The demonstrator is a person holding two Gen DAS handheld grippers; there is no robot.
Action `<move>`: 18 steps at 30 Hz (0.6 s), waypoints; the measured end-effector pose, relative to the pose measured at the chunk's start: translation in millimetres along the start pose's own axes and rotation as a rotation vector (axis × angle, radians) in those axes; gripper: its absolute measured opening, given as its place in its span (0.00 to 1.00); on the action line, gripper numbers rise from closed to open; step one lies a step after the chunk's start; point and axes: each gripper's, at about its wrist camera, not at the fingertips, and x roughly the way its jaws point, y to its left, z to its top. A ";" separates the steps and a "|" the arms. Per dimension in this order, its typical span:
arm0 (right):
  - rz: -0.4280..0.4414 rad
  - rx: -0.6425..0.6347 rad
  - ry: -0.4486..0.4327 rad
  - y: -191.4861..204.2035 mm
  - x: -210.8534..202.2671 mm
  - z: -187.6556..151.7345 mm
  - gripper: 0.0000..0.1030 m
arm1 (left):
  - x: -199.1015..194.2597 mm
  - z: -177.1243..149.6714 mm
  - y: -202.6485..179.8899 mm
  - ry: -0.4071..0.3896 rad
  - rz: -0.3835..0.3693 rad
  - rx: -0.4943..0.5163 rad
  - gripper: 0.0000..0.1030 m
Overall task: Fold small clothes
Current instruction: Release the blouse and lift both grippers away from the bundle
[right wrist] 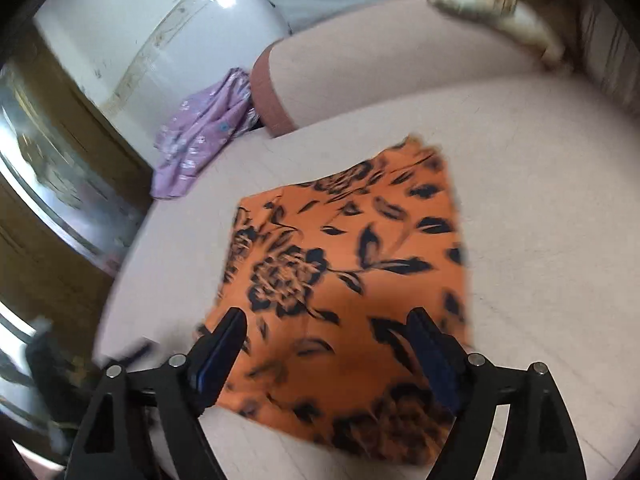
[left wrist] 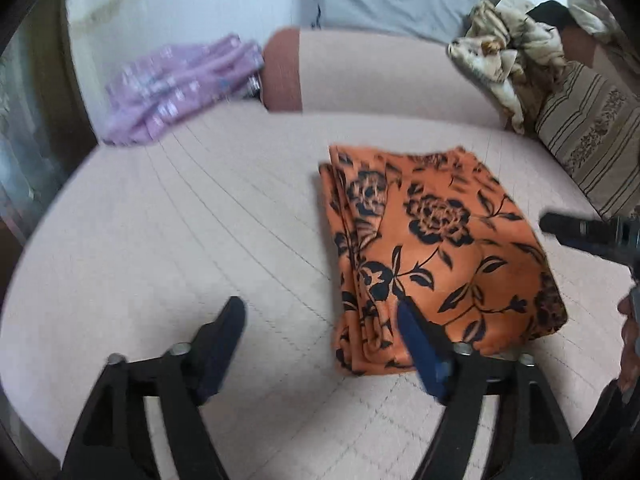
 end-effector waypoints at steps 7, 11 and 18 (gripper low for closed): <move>-0.233 -0.080 0.037 4.1 -39.4 -60.3 0.94 | -49.4 -7.3 -20.4 -0.058 0.057 0.019 0.94; -0.279 -0.118 0.027 7.3 -57.3 -83.4 0.96 | -67.4 -7.5 -31.7 -0.074 0.054 0.035 0.94; -0.315 -0.179 -0.024 24.5 -79.1 -81.0 0.97 | -85.2 0.8 -41.7 -0.083 0.012 0.025 0.95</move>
